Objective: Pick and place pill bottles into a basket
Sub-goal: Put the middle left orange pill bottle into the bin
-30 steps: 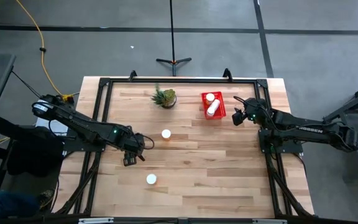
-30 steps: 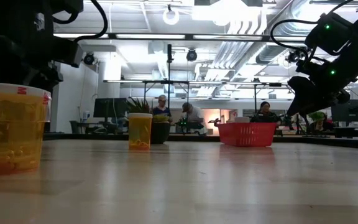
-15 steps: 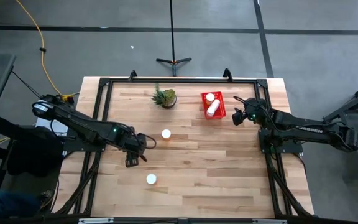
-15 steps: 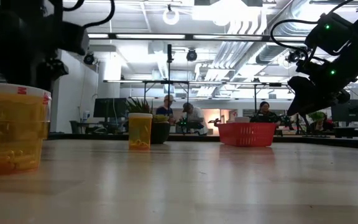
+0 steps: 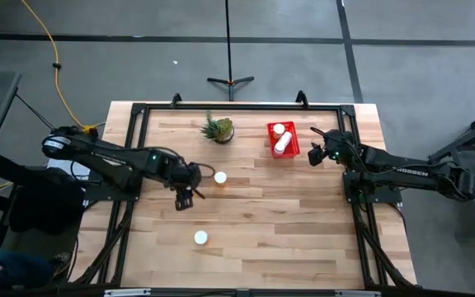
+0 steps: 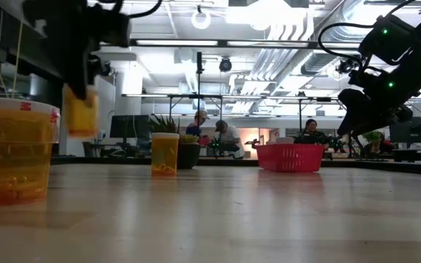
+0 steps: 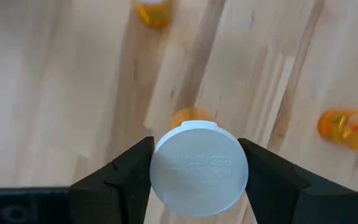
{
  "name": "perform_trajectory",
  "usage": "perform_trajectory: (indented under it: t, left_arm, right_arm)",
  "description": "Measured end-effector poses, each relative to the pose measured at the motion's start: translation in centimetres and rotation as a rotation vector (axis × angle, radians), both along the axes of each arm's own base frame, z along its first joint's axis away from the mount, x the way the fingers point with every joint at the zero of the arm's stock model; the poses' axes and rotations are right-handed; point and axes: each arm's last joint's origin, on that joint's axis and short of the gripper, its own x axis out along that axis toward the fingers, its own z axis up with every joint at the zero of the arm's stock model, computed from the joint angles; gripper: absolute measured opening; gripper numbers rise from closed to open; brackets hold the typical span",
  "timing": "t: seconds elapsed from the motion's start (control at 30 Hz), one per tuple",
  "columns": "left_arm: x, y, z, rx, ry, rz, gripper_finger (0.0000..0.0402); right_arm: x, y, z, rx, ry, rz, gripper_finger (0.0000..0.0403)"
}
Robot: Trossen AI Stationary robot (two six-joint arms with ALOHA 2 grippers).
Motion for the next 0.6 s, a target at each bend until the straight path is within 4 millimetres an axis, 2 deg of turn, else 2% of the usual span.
perform_trajectory:
  t: [0.23, 0.37, 0.6]
  left_arm:
    - [1.5, 2.4, 3.2, 0.022, -0.112, -0.01, 0.0255]
    - [2.1, 4.0, 5.0, 0.034, -0.186, -0.008, 0.0246]
    - [4.7, 6.9, 7.0, 0.084, -0.272, 0.015, 0.0258]
  right_arm:
    - [0.1, 0.0, 0.0, 0.037, -0.052, -0.022, 0.0252]
    - [0.1, 0.1, 0.0, 0.042, -0.053, -0.016, 0.0252]
    - [0.0, 0.0, 0.0, 0.028, -0.046, -0.031, 0.0252]
